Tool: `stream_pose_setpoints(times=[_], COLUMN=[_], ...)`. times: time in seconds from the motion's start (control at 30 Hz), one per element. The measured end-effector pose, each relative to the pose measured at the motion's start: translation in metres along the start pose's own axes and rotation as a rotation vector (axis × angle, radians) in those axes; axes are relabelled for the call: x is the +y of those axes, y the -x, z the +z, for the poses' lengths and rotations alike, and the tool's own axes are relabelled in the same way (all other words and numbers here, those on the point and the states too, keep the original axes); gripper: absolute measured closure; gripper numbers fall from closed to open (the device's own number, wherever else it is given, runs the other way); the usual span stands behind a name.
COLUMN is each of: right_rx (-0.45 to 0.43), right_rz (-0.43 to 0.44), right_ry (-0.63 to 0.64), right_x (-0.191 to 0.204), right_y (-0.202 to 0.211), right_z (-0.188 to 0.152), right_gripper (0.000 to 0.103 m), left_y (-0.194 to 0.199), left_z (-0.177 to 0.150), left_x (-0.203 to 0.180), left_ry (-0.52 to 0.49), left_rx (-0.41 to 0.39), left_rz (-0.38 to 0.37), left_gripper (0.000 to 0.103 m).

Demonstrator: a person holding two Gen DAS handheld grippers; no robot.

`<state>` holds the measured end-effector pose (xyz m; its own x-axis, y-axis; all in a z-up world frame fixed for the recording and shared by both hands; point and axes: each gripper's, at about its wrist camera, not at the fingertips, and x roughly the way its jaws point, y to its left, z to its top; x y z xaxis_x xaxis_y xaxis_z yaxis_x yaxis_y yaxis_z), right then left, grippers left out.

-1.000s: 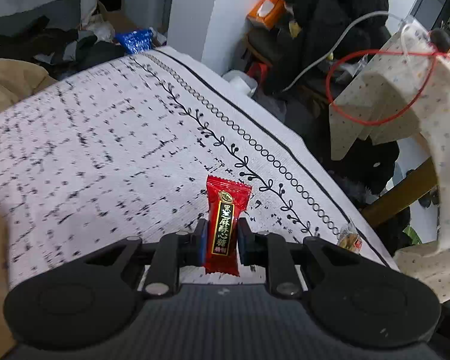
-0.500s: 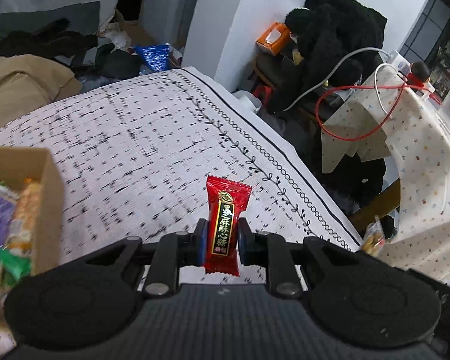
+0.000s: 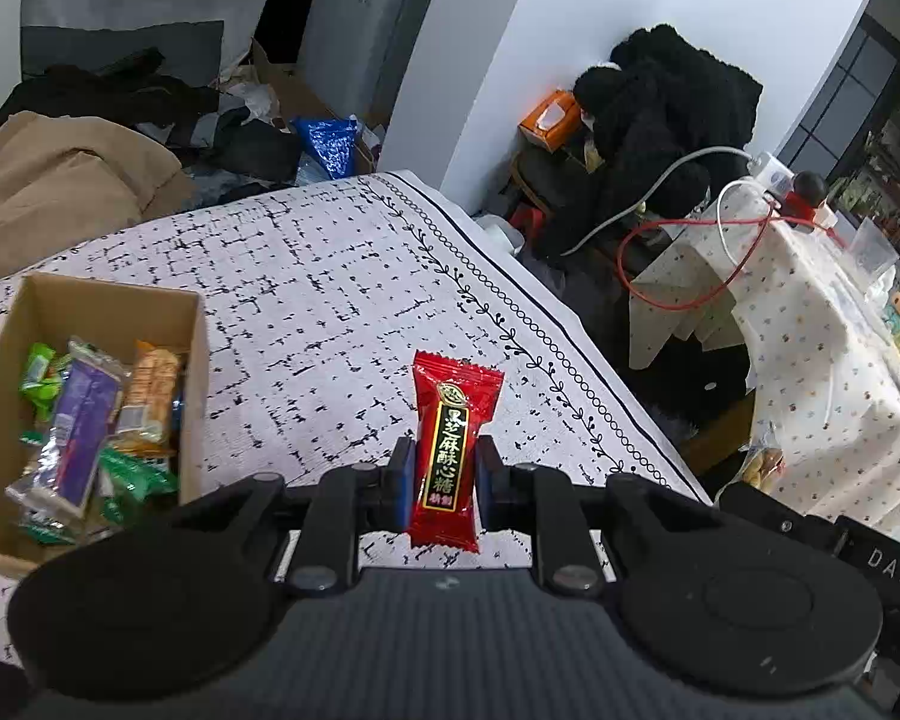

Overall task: Organize snacks
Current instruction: 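Carry the red bar with the left tool while the right tool carries the yellow packet to the box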

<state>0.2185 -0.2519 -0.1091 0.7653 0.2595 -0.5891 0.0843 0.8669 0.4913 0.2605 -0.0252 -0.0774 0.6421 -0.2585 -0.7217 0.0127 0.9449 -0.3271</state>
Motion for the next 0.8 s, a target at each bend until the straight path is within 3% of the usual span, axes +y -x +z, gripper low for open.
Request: stream_pose_setpoints(times=[0.47, 0.8], right_rx=[0.006, 0.041], right_rz=[0.088, 0.136], right_ry=[0.067, 0.120], right_x=[0.055, 0.097], right_y=[0.021, 0.008], right_z=[-0.021, -0.036], right_gripper=[0.084, 0.084], left_y=[0.072, 0.099], left_z=[-0.003, 0.005], left_x=[0.027, 0.079], left_ry=[0.029, 0.096], left_rx=[-0.083, -0.119], left_rz=[0.016, 0.048], left_gripper=[0.084, 0.084])
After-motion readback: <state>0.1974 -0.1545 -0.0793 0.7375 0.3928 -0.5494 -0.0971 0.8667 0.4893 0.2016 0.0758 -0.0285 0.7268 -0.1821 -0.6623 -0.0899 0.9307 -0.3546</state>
